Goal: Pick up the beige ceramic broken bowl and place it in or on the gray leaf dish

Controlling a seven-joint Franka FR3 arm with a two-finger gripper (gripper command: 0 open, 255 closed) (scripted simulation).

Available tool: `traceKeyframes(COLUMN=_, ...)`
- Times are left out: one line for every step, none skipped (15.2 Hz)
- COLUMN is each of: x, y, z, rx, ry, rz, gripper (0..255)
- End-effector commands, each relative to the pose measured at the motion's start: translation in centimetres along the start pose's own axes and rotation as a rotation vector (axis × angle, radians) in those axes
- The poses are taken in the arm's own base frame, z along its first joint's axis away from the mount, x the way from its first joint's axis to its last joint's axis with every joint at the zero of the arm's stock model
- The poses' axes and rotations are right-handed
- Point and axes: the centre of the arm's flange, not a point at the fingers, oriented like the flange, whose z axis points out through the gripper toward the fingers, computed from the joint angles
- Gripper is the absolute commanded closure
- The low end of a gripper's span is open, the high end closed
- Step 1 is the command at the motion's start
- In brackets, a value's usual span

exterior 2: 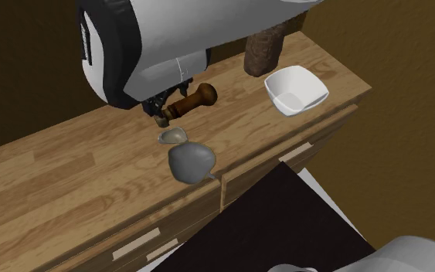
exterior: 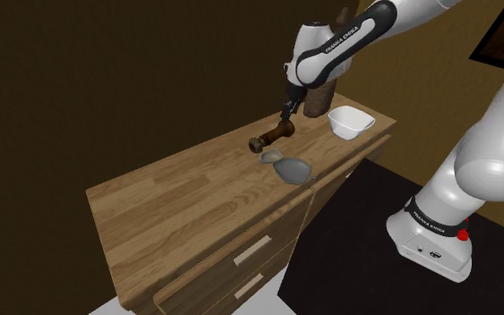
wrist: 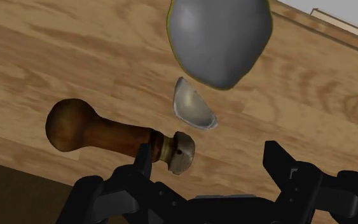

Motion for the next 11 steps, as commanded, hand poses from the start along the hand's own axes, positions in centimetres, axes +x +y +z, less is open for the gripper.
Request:
traceKeyframes(x=1.2, y=0.4, z=2.7, rx=0.008, ry=-0.002, rz=-0.004, gripper=0)
traceKeyframes(x=1.7, y=0.6, z=3.9, rx=0.012, ry=-0.004, rz=-0.005, gripper=0)
traceKeyframes(x=2.3, y=0.8, z=5.1, rx=0.016, ry=-0.005, rz=-0.007, gripper=0)
traceKeyframes(x=2.8, y=1.0, z=6.3, rx=0.02, ry=-0.007, rz=-0.009, gripper=0)
traceKeyframes(x=3.3, y=1.2, z=7.5, rx=0.024, ry=-0.008, rz=-0.011, gripper=0)
traceKeyframes(x=3.8, y=1.3, z=8.8, rx=0.028, ry=-0.01, rz=-0.012, gripper=0)
traceKeyframes(x=4.3, y=1.5, z=10.0, rx=0.032, ry=-0.011, rz=-0.014, gripper=0)
traceKeyframes(x=4.8, y=1.6, z=11.2, rx=0.036, ry=-0.013, rz=-0.016, gripper=0)
traceKeyframes(x=5.3, y=1.8, z=12.4, rx=0.04, ry=-0.014, rz=-0.018, gripper=0)
traceKeyframes(x=5.8, y=1.9, z=13.7, rx=0.044, ry=-0.016, rz=-0.02, gripper=0)
traceKeyframes(x=6.3, y=2.1, z=14.9, rx=0.048, ry=-0.017, rz=-0.021, gripper=0)
